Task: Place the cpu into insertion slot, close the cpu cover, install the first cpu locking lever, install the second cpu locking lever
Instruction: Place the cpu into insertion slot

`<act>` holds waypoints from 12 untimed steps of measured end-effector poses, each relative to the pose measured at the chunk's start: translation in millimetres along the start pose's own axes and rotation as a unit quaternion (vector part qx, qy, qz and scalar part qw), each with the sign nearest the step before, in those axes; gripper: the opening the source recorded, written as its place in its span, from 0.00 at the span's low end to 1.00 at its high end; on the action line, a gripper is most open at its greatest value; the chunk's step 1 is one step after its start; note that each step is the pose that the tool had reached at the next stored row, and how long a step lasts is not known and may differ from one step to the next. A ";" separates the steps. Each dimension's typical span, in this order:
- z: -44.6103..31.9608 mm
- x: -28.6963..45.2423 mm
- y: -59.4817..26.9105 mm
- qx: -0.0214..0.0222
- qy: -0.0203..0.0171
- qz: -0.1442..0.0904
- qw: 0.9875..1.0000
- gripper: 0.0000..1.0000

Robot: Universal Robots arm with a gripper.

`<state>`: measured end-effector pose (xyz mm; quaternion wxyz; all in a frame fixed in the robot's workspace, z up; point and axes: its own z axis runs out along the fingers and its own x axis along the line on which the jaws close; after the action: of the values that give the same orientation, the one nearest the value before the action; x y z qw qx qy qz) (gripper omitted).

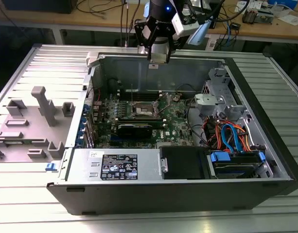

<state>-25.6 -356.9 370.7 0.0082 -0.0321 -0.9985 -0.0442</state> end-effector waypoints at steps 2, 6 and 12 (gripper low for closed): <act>0.0 0.0 0.0 0.000 0.000 0.000 1.000 0.54; 0.0 0.0 -1.0 0.000 0.000 0.000 1.000 0.54; 0.0 -0.1 -2.1 0.000 -0.001 0.007 1.000 0.54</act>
<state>-25.6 -359.0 370.6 0.0079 -0.0396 -0.9982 -0.0442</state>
